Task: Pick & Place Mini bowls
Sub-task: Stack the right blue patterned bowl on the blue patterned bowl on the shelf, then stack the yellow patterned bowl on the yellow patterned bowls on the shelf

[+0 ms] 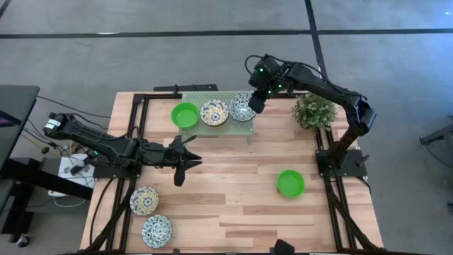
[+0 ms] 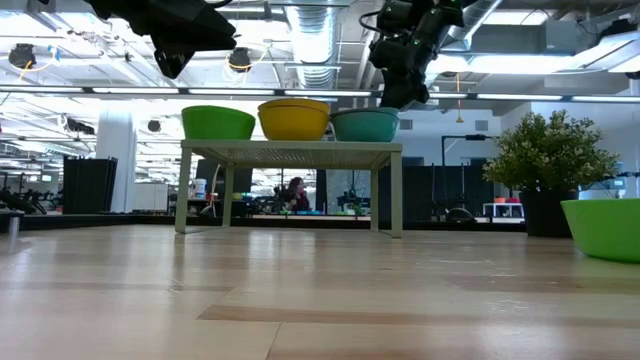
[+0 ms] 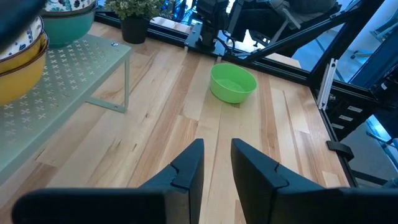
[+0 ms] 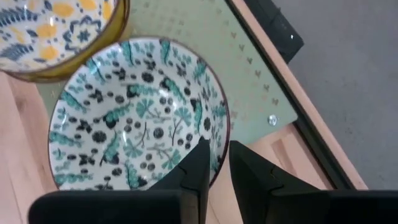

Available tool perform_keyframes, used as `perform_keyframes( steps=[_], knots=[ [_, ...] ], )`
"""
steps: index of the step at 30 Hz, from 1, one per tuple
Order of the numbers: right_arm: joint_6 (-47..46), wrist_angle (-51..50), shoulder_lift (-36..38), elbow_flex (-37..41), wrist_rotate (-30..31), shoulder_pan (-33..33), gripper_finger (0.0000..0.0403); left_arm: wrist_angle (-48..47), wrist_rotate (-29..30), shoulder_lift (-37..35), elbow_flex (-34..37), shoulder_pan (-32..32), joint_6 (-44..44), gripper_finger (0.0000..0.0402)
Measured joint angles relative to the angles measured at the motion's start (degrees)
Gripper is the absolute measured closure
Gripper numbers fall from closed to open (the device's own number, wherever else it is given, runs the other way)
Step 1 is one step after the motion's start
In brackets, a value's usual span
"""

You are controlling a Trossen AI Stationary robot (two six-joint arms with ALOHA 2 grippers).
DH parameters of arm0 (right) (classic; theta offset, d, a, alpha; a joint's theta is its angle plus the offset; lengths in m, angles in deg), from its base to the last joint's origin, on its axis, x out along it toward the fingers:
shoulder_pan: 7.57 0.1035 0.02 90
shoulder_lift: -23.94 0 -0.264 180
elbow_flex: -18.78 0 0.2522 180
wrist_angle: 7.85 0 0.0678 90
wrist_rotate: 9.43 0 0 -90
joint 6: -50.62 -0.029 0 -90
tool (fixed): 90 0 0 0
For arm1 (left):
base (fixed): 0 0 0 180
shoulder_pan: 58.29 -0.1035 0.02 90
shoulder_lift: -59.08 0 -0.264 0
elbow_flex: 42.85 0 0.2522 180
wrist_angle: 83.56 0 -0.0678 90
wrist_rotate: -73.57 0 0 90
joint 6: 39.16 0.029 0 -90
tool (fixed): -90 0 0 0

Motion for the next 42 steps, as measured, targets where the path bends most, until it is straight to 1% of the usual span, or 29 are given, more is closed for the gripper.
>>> perform_keyframes(
  steps=[6,10,15,24,26,28,32,35,37,40,42],
  knots=[
    [0.43,2.85,0.0,0.0,-0.04,0.01,0.0347,0.0,0.0,0.0,0.0,-0.01,0.0,0.0321],
    [4.55,3.07,0.0,0.0,0.0,0.0,0.0347,0.0,0.0,0.0,0.0,0.0,0.0,0.0321],
    [2.03,4.63,0.0,0.0,1.51,-0.31,0.0347,0.0,0.0,0.0,0.0,-0.01,0.0,0.0321],
    [3.0,6.13,0.11,0.0,1.49,-1.55,0.0347,0.01,-0.01,0.0,0.0,-0.01,0.0,0.0321],
    [4.4,6.83,0.52,-0.11,1.47,-1.26,0.0347,0.0,0.0,0.0,0.0,0.0,0.0,0.0321],
    [6.35,6.67,1.02,-1.88,1.49,-0.51,0.0347,0.02,0.0,0.0,0.0,0.0,0.0,0.0321],
    [7.39,6.91,3.15,-7.74,1.36,2.35,0.0347,0.02,0.0,0.0,0.0,-0.02,0.0,0.0321],
    [8.52,5.92,5.53,-10.47,-0.8,6.32,0.0347,0.08,0.0,0.0,0.0,-0.12,0.45,0.0321],
    [9.8,4.84,7.43,-10.71,-1.66,9.64,0.0347,0.2,-0.54,0.0,0.0,-0.64,0.61,0.0321],
    [12.01,2.94,10.57,-10.6,-1.66,15.09,0.0347,0.22,-2.94,0.0,0.0,-2.25,-0.29,0.0321],
    [12.81,2.87,13.09,-9.2,-1.68,18.42,0.0351,0.31,-1.73,0.0,0.0,-3.16,-1.1,0.0321]
  ],
)
